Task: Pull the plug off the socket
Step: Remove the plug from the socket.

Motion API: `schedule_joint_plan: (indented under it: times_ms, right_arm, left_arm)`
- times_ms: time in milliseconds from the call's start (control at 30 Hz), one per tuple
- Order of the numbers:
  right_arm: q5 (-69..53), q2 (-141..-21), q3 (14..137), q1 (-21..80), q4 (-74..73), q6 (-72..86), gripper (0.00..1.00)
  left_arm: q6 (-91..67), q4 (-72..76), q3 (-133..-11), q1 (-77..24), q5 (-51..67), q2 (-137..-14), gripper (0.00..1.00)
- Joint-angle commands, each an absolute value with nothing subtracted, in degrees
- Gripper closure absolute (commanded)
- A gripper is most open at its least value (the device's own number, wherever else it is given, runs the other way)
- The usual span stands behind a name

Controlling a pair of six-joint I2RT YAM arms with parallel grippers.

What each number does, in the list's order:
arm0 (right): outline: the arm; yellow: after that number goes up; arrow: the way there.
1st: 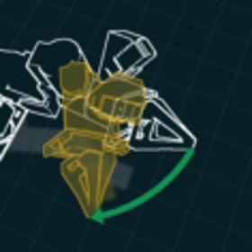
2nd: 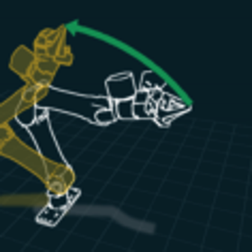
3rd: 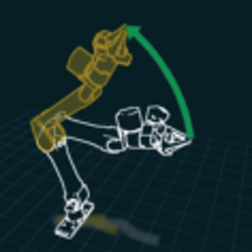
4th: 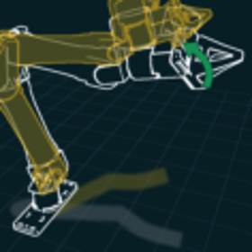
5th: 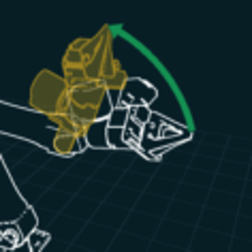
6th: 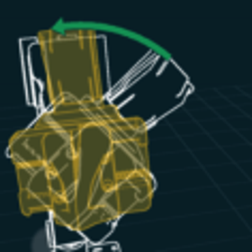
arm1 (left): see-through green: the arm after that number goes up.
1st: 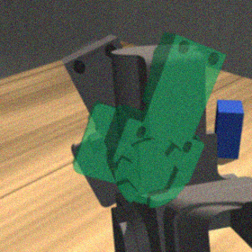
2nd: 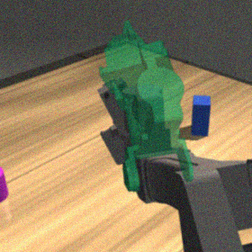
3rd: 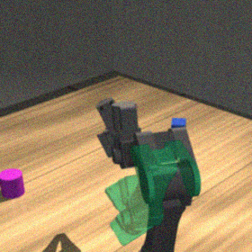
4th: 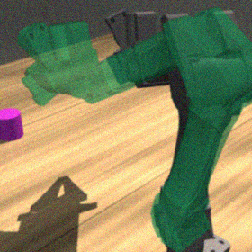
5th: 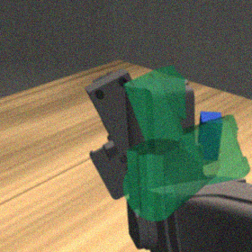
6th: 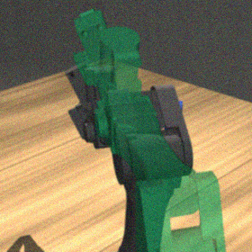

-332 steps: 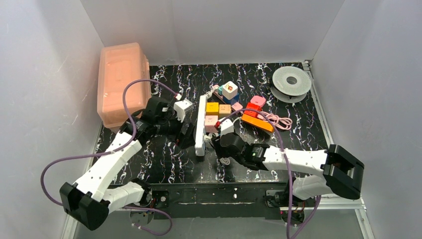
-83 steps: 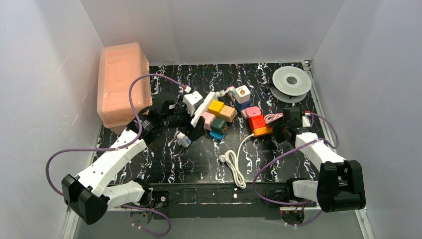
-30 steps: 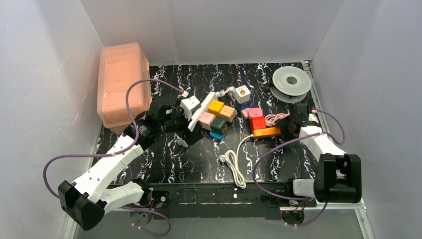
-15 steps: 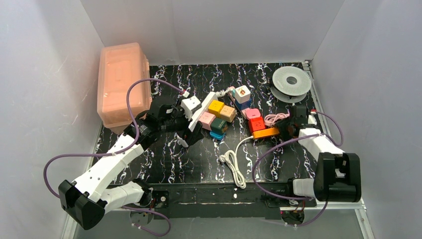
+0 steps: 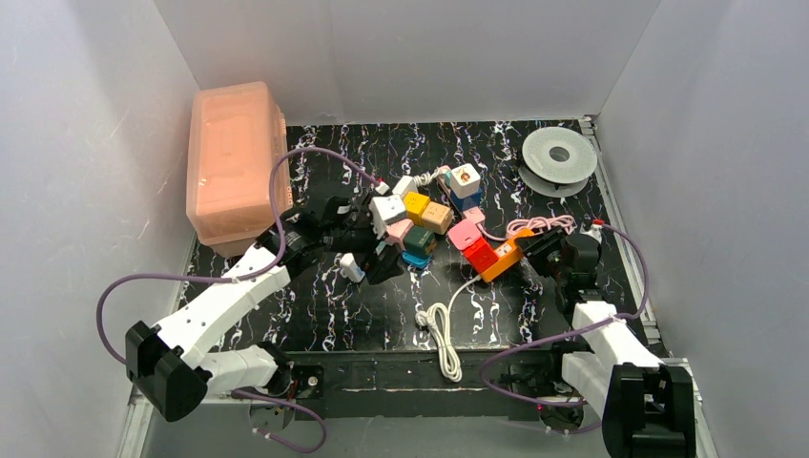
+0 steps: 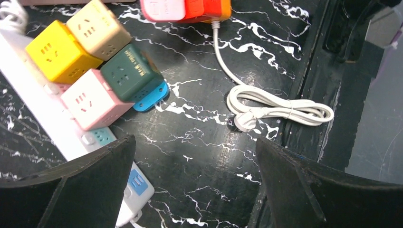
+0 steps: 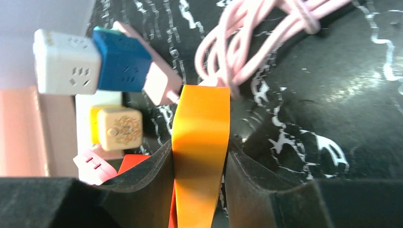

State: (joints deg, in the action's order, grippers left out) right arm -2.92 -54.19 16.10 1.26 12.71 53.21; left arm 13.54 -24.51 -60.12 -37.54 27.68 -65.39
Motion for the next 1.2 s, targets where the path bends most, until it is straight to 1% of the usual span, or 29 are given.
schedule_joint_plan:
  times_ms: [0, 133, 233, 333, 567, 733, 967, 1167]
  right_arm:
    - [-13.6, -51.2, 14.0, 1.5, 26.6, 52.9, 0.99]
    - [-18.0, -48.1, 13.5, 1.6, 26.3, 53.3, 0.99]
    - [-19.1, -45.5, 13.4, 2.4, 24.1, 53.4, 0.99]
    - [-19.0, -43.7, 13.5, 4.0, 23.5, 52.5, 0.99]
    - [-16.6, -43.8, 15.7, 9.3, 20.2, 48.5, 0.99]
    - [-14.5, -44.2, 17.9, 12.6, 19.0, 46.7, 0.99]
    - [-14.6, -45.1, 21.2, 13.6, 17.1, 46.2, 0.99]
    - [-14.4, -46.5, 23.7, 15.1, 14.8, 45.5, 0.99]
  left_arm:
    - [22.2, -24.9, -63.1, -40.7, 30.4, -67.0, 0.02]
    - [31.3, -23.7, -63.1, -44.4, 29.8, -68.6, 0.02]
    - [38.0, -19.6, -62.2, -48.0, 28.7, -69.5, 0.02]
    - [46.1, -15.8, -61.2, -51.7, 28.5, -71.2, 0.02]
    - [60.8, -8.0, -61.4, -56.1, 29.2, -75.8, 0.02]
    - [64.5, -9.9, -62.2, -58.7, 29.3, -77.3, 0.02]
    - [74.0, -13.2, -57.7, -60.4, 28.5, -76.3, 0.02]
    - [80.0, -12.4, -55.8, -61.5, 23.3, -77.7, 0.02]
